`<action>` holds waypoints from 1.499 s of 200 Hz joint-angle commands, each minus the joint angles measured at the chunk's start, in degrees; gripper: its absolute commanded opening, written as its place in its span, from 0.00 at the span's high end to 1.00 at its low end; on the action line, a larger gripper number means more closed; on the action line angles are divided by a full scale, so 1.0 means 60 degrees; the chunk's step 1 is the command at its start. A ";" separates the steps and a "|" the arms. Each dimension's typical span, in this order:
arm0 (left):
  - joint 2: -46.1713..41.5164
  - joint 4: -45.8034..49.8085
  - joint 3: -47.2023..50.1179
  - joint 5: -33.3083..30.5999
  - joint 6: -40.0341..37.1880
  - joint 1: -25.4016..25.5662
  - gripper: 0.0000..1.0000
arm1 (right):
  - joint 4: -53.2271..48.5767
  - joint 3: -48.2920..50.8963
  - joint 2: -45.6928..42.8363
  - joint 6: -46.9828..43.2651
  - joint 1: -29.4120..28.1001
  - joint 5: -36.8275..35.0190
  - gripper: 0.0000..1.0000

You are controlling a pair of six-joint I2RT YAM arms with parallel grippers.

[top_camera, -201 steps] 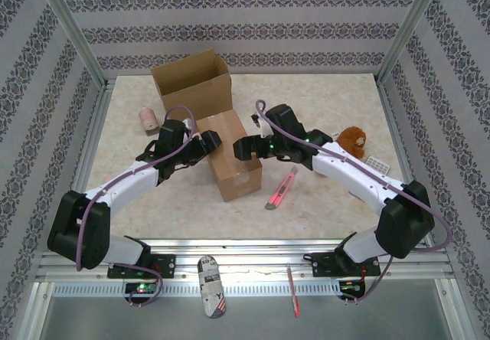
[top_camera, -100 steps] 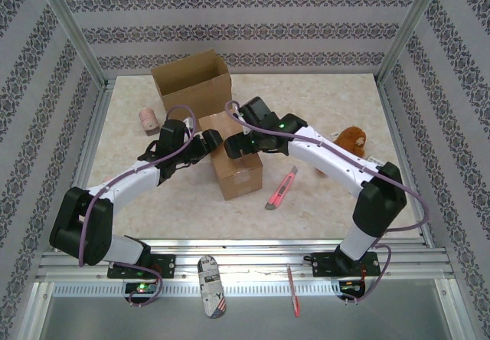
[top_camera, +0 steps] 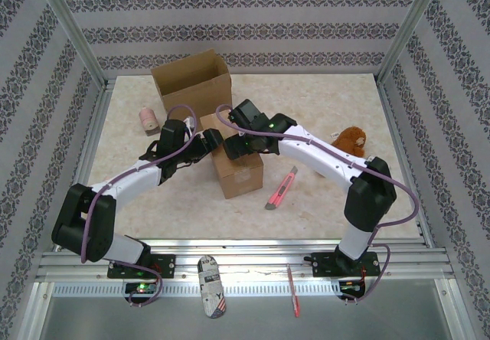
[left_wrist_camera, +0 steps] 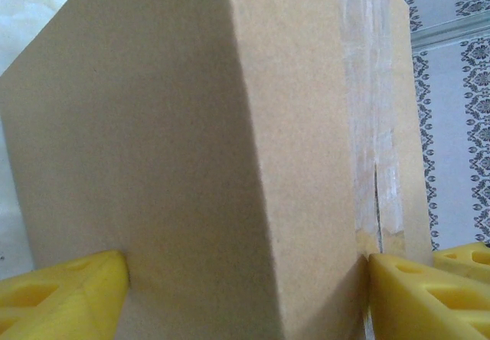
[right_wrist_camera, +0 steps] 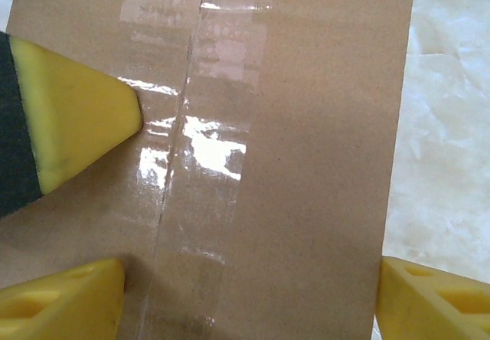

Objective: Unpack the express box

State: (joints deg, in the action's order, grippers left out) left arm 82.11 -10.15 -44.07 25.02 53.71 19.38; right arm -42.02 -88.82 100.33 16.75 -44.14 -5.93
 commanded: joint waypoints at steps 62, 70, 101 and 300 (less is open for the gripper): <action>0.0575 0.0945 0.0635 0.0269 0.0291 -0.0061 0.21 | -0.0501 -0.0182 0.0718 0.0171 -0.0041 -0.1043 0.26; 0.0603 0.0930 0.0630 0.0275 0.0291 -0.0061 0.21 | -0.0552 -0.0208 0.0745 0.0182 -0.0041 -0.1113 0.26; 0.0709 0.0830 0.0638 0.0393 0.0319 -0.0065 0.21 | -0.0747 -0.0300 0.0863 0.0197 -0.0041 -0.1395 0.27; 0.1333 0.0457 0.0742 0.0792 0.0438 -0.0056 0.20 | -0.1657 -0.0840 0.1637 0.0398 -0.0220 -0.2975 0.22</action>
State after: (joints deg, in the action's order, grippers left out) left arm 86.28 -18.41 -43.33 26.70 55.18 18.72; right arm -47.03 -94.94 105.38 18.72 -46.02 -18.26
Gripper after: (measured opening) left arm 0.802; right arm 0.784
